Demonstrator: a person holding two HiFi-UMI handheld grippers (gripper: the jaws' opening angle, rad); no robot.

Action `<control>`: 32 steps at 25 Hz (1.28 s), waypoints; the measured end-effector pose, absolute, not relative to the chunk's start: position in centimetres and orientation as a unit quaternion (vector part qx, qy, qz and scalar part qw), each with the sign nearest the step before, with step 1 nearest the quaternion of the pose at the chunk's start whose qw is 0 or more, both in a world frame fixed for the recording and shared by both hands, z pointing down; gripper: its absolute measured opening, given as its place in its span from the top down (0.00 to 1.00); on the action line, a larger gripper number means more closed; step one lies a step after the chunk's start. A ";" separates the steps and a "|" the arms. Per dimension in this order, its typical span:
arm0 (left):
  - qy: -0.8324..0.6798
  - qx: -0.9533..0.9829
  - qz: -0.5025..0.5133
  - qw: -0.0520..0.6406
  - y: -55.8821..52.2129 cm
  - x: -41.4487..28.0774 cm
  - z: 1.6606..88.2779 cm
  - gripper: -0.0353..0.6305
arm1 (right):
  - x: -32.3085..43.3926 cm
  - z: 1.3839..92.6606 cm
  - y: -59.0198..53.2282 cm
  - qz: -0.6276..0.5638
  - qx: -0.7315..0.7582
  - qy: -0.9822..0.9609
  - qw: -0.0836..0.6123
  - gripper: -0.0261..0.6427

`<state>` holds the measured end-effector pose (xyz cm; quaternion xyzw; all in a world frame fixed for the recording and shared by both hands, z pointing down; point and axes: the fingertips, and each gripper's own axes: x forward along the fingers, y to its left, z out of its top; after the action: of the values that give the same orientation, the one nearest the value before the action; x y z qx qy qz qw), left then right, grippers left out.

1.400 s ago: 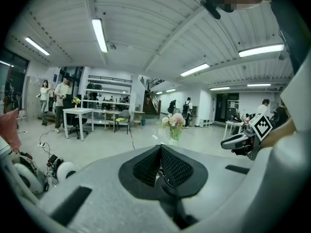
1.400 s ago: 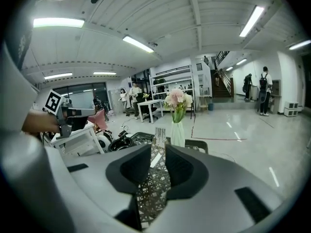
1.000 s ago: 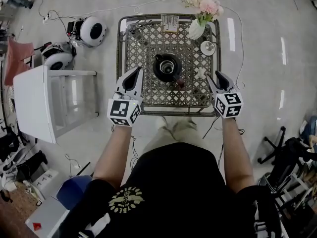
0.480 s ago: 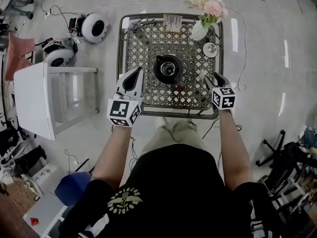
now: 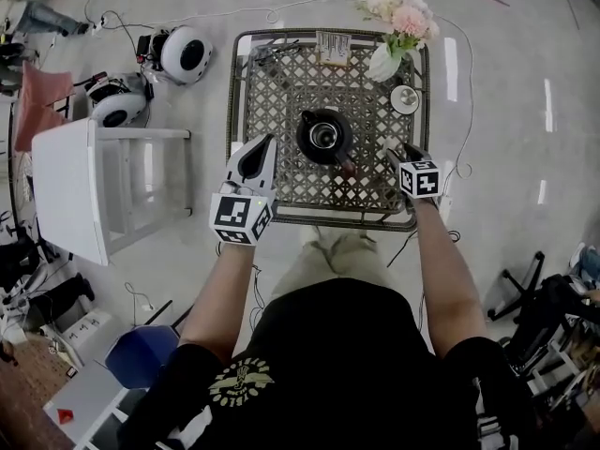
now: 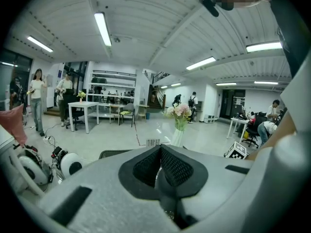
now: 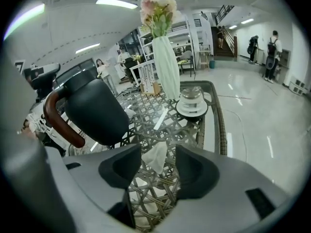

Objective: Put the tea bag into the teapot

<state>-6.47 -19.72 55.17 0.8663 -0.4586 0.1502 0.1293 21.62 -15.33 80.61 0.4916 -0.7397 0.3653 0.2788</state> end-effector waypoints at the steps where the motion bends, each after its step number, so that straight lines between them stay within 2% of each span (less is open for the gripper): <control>1: -0.461 0.865 0.150 0.132 -19.7 -6.5 55.3 0.93 | 21.5 81.0 -15.5 0.374 0.490 -0.738 0.276 0.67; 8: -0.462 0.863 0.163 0.124 -19.1 -6.5 55.2 0.93 | 20.8 84.2 -16.0 0.397 0.475 -0.723 0.308 0.68; 9: -0.466 0.860 0.165 0.124 -19.2 -6.8 55.2 0.93 | 20.8 84.4 -15.9 0.395 0.477 -0.719 0.314 0.73; 10: -0.469 0.858 0.167 0.124 -19.3 -7.0 55.1 0.93 | 20.9 84.4 -15.9 0.389 0.481 -0.718 0.320 0.89; 12: -0.474 0.856 0.167 0.120 -19.6 -7.3 54.5 0.93 | 20.9 83.8 -16.2 0.372 0.481 -0.726 0.321 0.92; 32: -0.502 0.850 0.118 0.110 -21.4 -6.1 48.8 0.93 | 23.8 70.4 -17.0 0.332 0.485 -0.778 0.221 0.93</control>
<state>-6.14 -21.36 48.78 0.8496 -0.5023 0.1177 0.1097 23.76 -16.99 70.45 0.4851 -0.7780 0.3324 0.2212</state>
